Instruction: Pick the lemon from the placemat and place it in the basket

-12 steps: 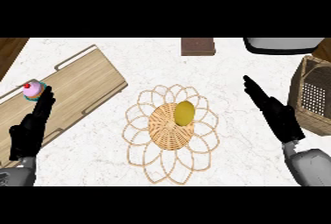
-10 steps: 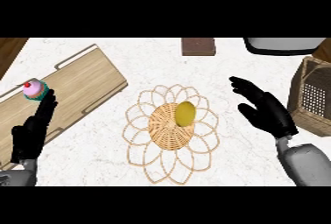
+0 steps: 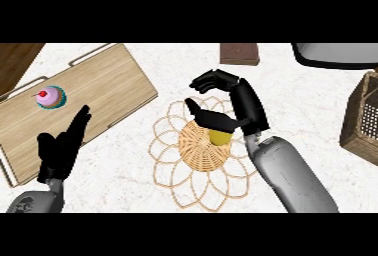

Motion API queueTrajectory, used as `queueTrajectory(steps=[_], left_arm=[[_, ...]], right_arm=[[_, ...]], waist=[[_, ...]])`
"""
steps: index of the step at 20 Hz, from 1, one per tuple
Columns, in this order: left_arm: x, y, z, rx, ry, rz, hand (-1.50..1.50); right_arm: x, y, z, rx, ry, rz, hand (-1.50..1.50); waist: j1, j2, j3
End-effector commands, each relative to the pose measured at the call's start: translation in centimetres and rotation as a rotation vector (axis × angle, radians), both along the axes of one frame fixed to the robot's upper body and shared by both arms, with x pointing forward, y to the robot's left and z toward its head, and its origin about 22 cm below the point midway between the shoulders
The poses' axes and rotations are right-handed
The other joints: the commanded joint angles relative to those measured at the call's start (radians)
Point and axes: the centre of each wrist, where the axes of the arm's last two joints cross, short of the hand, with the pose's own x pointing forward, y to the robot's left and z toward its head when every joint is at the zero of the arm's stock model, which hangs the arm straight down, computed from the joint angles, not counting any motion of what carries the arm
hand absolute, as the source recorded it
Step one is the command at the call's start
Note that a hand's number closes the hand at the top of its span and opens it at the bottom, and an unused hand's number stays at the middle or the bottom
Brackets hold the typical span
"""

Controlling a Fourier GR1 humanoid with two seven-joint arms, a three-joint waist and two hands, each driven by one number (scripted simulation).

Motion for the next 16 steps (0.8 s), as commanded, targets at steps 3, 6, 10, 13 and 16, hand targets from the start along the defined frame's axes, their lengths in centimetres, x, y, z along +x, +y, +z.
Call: queueTrajectory(steps=[3, 6, 10, 13, 16], left_arm=[[-3.7, -0.7, -4.9, -0.046, 0.306, 0.02, 0.0], [-3.7, 0.5, -4.4, -0.046, 0.313, 0.045, 0.0], [-4.3, 0.6, -4.6, -0.057, 0.341, 0.077, 0.0], [-4.4, 0.5, -4.3, -0.065, 0.338, 0.074, 0.0], [-5.0, 1.2, -4.7, -0.06, 0.36, 0.097, 0.0]], right_arm=[[-0.1, 6.4, -1.4, -0.195, -0.029, -0.123, -1.5], [2.4, 4.8, 0.2, -0.441, -0.027, -0.264, -1.5], [5.0, 3.1, 4.2, -0.714, -0.016, -0.379, -1.5], [5.6, 4.1, 7.4, -0.909, 0.021, -0.391, -1.5], [5.4, 5.4, 12.9, -0.999, 0.044, -0.377, -1.5]], waist=[[-0.006, 0.005, -0.024], [-0.029, -0.012, -0.031], [-0.064, -0.03, -0.032], [-0.066, -0.034, -0.029], [-0.078, -0.03, -0.027]])
